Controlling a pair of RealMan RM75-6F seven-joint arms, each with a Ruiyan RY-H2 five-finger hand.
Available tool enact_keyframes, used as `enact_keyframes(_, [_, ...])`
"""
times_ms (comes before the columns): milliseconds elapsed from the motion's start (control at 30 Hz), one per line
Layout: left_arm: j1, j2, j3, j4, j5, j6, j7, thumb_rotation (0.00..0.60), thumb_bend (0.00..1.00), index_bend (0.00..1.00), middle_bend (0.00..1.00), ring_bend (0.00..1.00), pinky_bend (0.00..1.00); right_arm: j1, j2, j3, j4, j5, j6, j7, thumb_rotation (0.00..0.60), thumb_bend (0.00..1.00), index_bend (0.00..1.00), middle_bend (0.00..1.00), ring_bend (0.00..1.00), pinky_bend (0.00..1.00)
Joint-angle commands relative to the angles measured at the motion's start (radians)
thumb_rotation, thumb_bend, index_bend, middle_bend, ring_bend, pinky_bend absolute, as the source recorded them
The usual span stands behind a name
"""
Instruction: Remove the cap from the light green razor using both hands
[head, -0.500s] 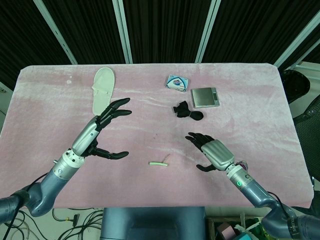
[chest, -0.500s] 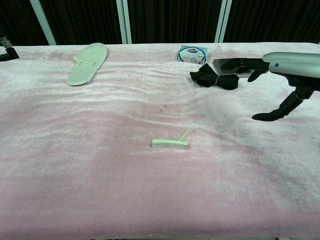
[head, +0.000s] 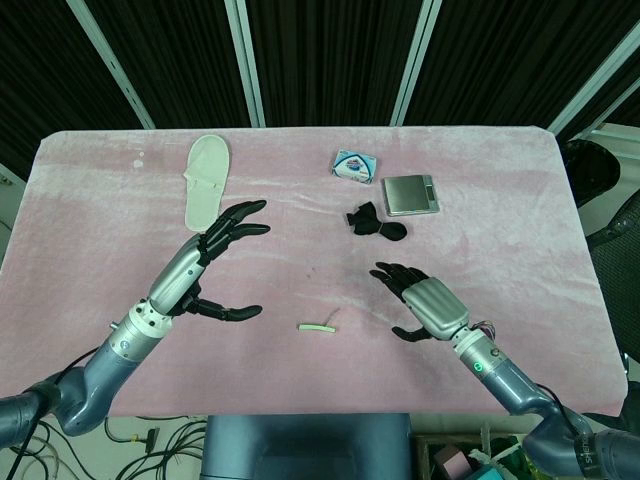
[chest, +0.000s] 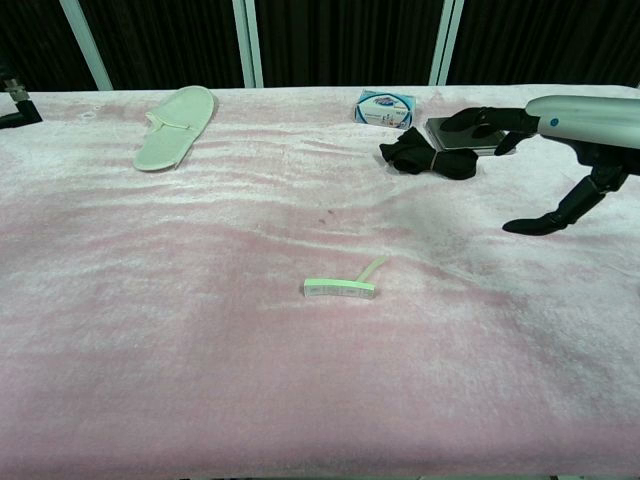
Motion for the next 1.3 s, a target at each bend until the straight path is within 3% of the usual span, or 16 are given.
enact_keyframes(33, [0.001, 0.000, 0.002, 0.000, 0.000, 0.000, 0.002, 0.600, 0.19, 0.14, 0.02, 0.00, 0.03, -0.002, 0.004, -0.001, -0.002, 0.003, 0.001, 0.001, 0.600, 0.23, 0.00, 0.00, 0.06, 0.15])
enact_keyframes(467, [0.024, -0.005, 0.017, 0.000, -0.046, -0.022, 0.142, 0.600, 0.19, 0.14, 0.02, 0.00, 0.03, -0.022, 0.056, 0.004, -0.033, 0.009, 0.042, -0.016, 0.600, 0.23, 0.00, 0.00, 0.06, 0.15])
enact_keyframes(833, [0.032, 0.032, 0.037, -0.061, -0.298, -0.234, 0.509, 0.600, 0.18, 0.21, 0.02, 0.00, 0.02, -0.049, 0.200, 0.036, -0.001, 0.086, 0.057, -0.011, 0.600, 0.23, 0.00, 0.00, 0.06, 0.15])
enact_keyframes(1100, [-0.014, -0.119, 0.058, 0.013, -0.406, -0.349, 0.730, 0.600, 0.19, 0.23, 0.02, 0.00, 0.00, -0.063, 0.223, 0.073, 0.058, 0.104, 0.104, 0.019, 0.600, 0.23, 0.00, 0.00, 0.06, 0.15])
enact_keyframes(1300, [-0.065, -0.208, 0.061, 0.059, -0.558, -0.456, 0.910, 0.600, 0.19, 0.26, 0.03, 0.00, 0.00, -0.062, 0.228, 0.082, 0.044, 0.095, 0.116, -0.002, 0.600, 0.23, 0.00, 0.00, 0.06, 0.15])
